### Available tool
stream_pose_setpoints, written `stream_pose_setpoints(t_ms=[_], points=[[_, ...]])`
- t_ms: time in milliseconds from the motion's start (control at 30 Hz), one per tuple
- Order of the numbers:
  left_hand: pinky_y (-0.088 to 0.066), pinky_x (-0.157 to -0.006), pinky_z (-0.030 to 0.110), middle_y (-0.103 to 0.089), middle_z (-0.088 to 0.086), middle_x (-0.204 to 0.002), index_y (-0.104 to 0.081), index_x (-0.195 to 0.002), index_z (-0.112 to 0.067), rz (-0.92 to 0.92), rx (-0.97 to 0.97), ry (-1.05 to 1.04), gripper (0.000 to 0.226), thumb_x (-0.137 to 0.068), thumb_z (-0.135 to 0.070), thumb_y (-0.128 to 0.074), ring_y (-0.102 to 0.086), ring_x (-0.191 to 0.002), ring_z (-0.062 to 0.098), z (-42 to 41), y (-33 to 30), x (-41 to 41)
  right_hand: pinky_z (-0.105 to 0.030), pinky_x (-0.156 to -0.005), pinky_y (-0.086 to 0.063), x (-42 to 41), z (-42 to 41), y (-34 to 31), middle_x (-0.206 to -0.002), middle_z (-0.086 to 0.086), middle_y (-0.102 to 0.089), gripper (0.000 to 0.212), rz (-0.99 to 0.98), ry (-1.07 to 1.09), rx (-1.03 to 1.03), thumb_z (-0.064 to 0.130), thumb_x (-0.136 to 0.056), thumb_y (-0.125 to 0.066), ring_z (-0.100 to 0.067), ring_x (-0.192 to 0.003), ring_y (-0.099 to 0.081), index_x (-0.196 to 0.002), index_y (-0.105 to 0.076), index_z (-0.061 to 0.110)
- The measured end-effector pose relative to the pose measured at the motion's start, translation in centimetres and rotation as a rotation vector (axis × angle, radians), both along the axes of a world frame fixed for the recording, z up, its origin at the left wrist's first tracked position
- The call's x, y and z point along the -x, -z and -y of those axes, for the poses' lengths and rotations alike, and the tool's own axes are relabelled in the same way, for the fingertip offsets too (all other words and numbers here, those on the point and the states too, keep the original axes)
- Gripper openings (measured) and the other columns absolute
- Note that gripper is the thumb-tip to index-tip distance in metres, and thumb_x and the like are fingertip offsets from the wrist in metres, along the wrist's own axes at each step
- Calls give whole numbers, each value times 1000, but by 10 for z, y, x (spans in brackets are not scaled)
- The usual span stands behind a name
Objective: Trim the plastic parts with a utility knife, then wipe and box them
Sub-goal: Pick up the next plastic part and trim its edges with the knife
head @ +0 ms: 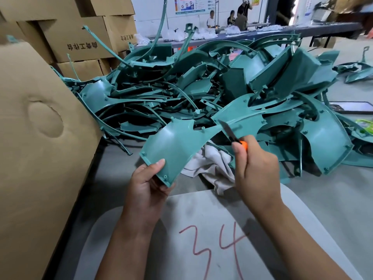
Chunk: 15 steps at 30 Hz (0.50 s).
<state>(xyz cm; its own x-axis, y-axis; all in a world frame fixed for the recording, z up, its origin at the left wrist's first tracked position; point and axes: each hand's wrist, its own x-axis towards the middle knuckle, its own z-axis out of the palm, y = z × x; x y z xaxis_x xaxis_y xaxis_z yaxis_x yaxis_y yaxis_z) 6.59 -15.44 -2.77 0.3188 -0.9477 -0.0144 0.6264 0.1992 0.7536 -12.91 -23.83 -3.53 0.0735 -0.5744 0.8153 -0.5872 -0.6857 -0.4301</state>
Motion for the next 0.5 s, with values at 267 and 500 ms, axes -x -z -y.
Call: stream_pose_setpoints(t_ms=[267,500], points=[[-33,-38,16,-62,7,-82,-64,-99,-8,32,-22,-14,23,-76,-8,-61,-49,-51,9,0,2,-2,-26,-45,-19,28,18,1,-54,9,-37,40,60,161,-86,40,-113,-33,-9,-42,-36,-83,-44,15],[-31,-37,15,-53,3,-69,-70,-76,-12,25,15,25,12,-79,-8,-59,-40,-46,7,-4,3,-13,-31,-44,-30,45,34,3,-57,1,-50,40,175,225,-186,39,-113,-35,-15,-48,-47,-86,-51,15]])
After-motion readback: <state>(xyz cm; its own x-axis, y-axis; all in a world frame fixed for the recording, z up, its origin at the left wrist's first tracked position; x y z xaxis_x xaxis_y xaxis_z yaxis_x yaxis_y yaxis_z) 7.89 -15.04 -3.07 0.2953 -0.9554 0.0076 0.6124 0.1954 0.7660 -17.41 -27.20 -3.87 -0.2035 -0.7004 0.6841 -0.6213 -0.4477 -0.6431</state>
